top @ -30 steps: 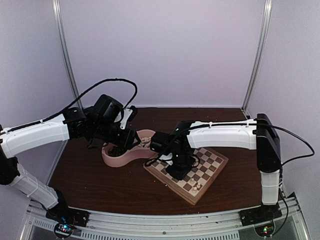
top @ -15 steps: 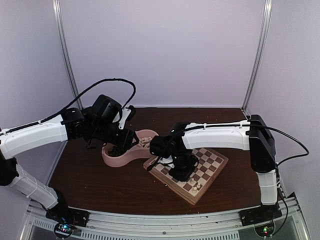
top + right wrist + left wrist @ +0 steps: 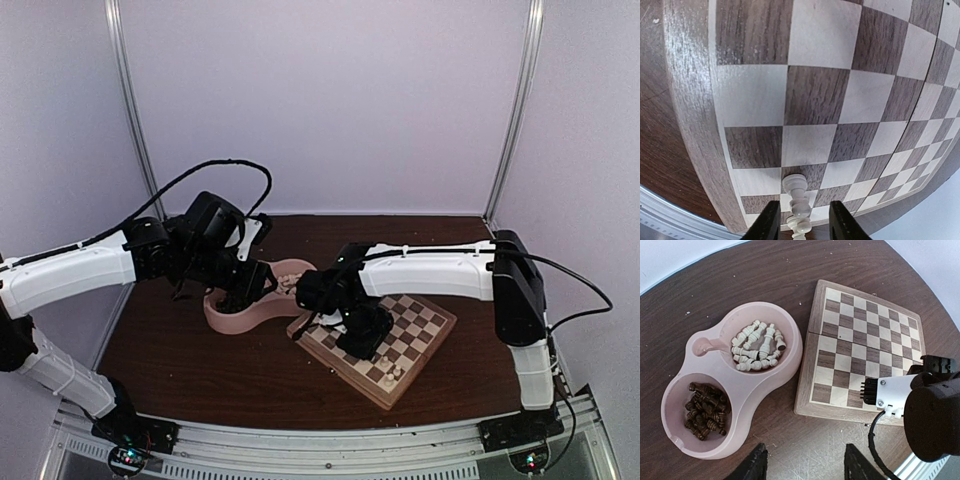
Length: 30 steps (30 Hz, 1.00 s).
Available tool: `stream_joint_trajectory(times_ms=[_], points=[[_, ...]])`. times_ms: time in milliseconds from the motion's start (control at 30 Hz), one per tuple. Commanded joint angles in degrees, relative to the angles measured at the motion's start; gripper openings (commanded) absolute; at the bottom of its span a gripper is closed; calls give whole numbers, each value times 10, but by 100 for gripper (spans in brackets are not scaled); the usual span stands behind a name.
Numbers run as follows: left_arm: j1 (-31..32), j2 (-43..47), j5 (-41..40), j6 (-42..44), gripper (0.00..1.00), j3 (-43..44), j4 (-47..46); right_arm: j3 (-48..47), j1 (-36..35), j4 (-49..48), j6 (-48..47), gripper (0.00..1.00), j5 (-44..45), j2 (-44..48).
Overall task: Set up the chess pieces on the board
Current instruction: Place the pawn at f2.
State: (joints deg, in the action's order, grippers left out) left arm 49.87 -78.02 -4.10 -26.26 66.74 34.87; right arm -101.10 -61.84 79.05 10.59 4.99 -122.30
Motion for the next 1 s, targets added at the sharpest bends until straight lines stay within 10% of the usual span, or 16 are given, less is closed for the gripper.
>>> stream_joint_trajectory(times_ms=[0,967], points=[[-1,6,-1,1,53,-6,1,-15,3,-4,-1,37,22,6],[-1,-12,9,-2,54,7,3,49,13,-68,-9,23,-19,36]])
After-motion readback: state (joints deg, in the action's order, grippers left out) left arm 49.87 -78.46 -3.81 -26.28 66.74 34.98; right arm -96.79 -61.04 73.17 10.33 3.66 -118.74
